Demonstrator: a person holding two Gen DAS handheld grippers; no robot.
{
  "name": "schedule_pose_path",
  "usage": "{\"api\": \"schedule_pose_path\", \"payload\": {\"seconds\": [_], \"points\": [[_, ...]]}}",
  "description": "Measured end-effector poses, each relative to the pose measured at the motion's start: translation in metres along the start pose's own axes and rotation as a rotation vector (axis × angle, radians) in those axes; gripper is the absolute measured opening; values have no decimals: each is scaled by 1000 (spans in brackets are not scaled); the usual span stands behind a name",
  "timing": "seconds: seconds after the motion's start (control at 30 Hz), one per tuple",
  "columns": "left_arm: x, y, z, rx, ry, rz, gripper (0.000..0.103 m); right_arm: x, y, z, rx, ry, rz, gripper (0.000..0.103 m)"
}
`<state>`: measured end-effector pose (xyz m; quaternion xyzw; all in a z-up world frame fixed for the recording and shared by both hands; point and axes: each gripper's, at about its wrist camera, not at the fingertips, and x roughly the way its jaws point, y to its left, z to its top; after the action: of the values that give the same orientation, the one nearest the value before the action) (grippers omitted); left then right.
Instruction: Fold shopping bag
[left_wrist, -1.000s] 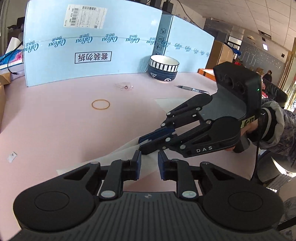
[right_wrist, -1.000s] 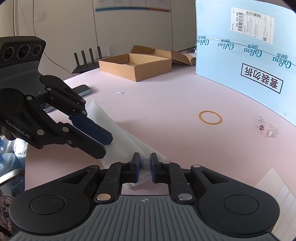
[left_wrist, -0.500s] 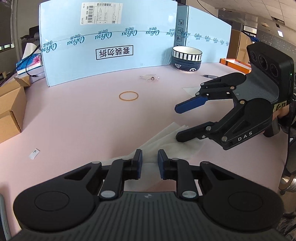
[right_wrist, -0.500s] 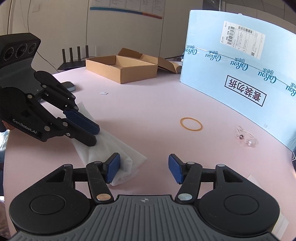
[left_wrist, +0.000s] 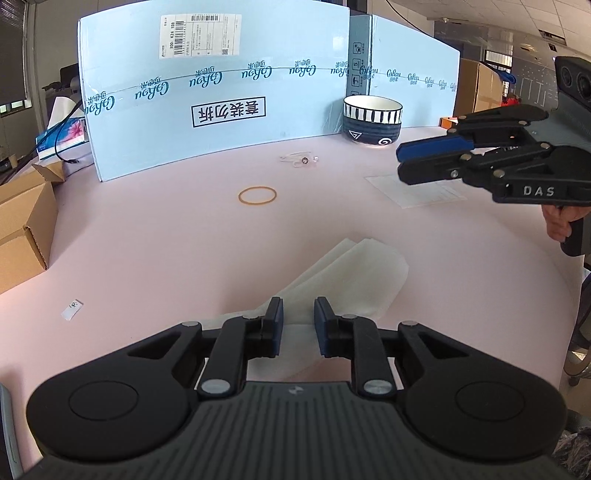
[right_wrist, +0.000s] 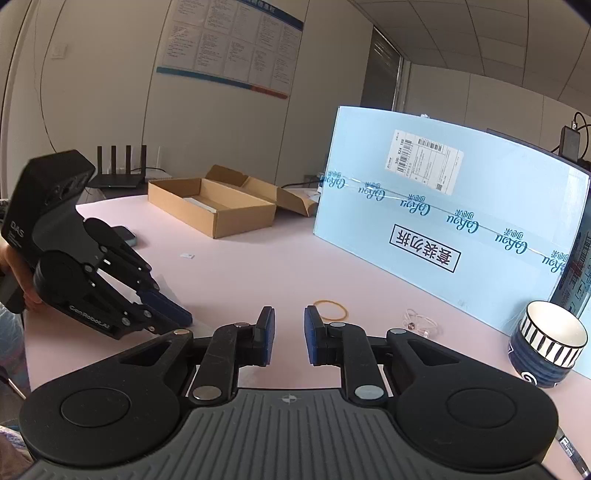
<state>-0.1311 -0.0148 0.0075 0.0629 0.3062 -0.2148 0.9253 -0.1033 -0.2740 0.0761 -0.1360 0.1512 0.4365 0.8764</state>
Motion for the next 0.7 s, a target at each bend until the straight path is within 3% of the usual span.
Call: {"api": "schedule_pose_path", "payload": {"seconds": [0.33,0.63,0.7], "points": [[0,2,-1,-5,-5,-19,17,47,25,-14,-2,89,119,16],[0,6,-1,-15,-6,-42,17,59,21,-31,12,210,119,16],[0,8,-2,-20,-6,-52,17,58,17,-31,10,228,111,23]]}}
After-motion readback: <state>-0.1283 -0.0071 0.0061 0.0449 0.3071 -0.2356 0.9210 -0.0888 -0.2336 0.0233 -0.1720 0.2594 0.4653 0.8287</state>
